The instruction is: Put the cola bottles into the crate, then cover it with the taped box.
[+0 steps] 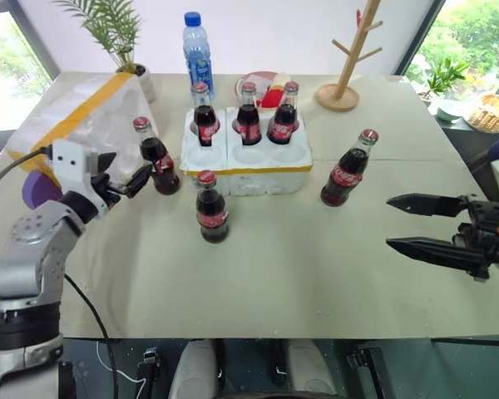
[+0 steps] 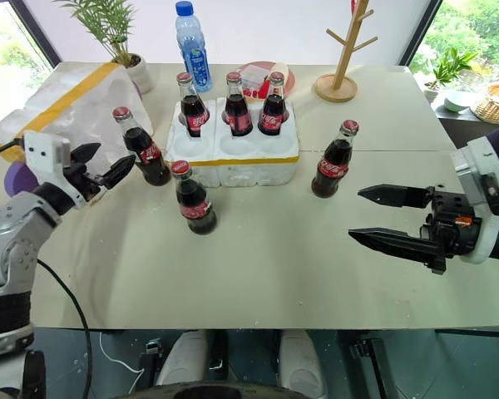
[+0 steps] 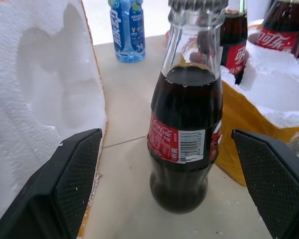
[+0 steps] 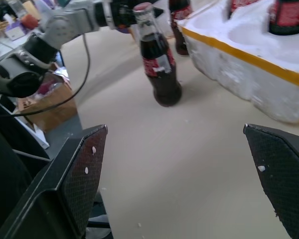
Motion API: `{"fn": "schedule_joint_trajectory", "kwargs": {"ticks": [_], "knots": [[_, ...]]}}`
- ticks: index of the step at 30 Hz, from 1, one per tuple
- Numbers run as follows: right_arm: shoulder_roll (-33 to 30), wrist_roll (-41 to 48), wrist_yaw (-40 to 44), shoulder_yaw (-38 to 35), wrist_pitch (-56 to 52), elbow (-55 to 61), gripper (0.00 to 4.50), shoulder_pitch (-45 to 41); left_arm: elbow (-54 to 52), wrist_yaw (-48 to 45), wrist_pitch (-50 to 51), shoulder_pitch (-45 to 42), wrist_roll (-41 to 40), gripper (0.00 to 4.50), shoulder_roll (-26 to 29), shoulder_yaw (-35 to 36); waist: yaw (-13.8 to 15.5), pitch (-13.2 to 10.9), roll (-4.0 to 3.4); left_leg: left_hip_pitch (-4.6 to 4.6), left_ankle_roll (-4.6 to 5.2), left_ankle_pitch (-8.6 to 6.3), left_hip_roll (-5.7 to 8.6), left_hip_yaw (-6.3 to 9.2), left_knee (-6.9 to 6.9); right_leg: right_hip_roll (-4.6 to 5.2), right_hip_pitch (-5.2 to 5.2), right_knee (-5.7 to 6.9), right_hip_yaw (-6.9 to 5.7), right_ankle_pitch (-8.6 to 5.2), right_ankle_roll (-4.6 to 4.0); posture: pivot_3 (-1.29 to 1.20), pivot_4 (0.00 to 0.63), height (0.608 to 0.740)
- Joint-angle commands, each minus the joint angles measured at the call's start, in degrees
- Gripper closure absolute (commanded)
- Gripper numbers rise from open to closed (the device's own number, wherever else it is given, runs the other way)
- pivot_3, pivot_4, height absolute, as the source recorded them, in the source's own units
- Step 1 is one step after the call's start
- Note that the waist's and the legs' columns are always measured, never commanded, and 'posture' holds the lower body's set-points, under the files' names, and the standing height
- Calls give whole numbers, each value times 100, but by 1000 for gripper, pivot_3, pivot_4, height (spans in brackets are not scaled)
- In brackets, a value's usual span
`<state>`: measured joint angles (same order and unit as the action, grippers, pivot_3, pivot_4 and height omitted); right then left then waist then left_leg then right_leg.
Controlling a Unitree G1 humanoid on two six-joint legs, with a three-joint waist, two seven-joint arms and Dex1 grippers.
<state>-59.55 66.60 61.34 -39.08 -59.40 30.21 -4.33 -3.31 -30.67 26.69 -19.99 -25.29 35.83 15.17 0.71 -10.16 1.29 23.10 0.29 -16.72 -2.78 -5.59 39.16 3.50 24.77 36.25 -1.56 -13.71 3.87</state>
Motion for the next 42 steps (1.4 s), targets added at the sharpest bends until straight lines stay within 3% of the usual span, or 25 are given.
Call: {"fn": "schedule_joint_trajectory", "kwargs": {"ticks": [1,5,13,22,23,26,31,36,42], "knots": [[-52,705,-467,-25,-22,323,0,-237,418,-254,-418,-332,222,127,32,-152,1,0,1,2,0,0,0,1,0,0,0,0,-1,0,0,0,150,740],[-70,927,-806,191,60,311,0,-419,925,-526,-734,-582,385,127,-8,-369,1,1,3,3,1,0,1,2,1,1,0,0,-2,1,1,0,150,740],[-137,955,-731,355,233,241,0,-440,2095,-773,-1377,-1274,846,127,-248,-747,14,1,5,10,1,1,3,14,6,4,-2,0,-9,10,17,0,150,740],[-147,611,-645,431,492,187,0,-349,2964,-939,-1782,-1709,936,127,-415,-650,-2,1,6,11,2,1,3,23,7,0,-3,0,-16,12,21,0,150,740],[-147,565,-628,429,517,189,0,-329,2971,-956,-1804,-1701,938,650,-407,-639,-1,1,6,11,2,1,3,24,7,1,-3,0,-16,12,21,0,150,740],[-132,435,-594,434,595,139,0,-291,2638,-1082,-1642,-1468,903,1722,-242,-601,-5,1,7,14,1,1,0,26,7,3,-3,0,-16,12,22,0,150,740],[-98,293,-576,497,685,106,0,-260,1542,-1453,-1075,-1011,516,1689,149,-409,-50,1,7,12,1,1,-4,26,6,3,-2,1,-16,13,23,0,150,740],[-61,167,-606,558,752,101,0,-219,367,-2026,97,-779,-386,1689,868,14,-24,-8,21,21,-1,2,-7,36,7,3,3,2,-21,13,22,0,150,740],[-37,88,-680,712,822,112,0,-261,535,-2375,975,-1870,-1105,1689,1133,41,75,-8,24,23,-8,6,3,49,15,9,-7,0,-29,12,22,0,150,740]]}}
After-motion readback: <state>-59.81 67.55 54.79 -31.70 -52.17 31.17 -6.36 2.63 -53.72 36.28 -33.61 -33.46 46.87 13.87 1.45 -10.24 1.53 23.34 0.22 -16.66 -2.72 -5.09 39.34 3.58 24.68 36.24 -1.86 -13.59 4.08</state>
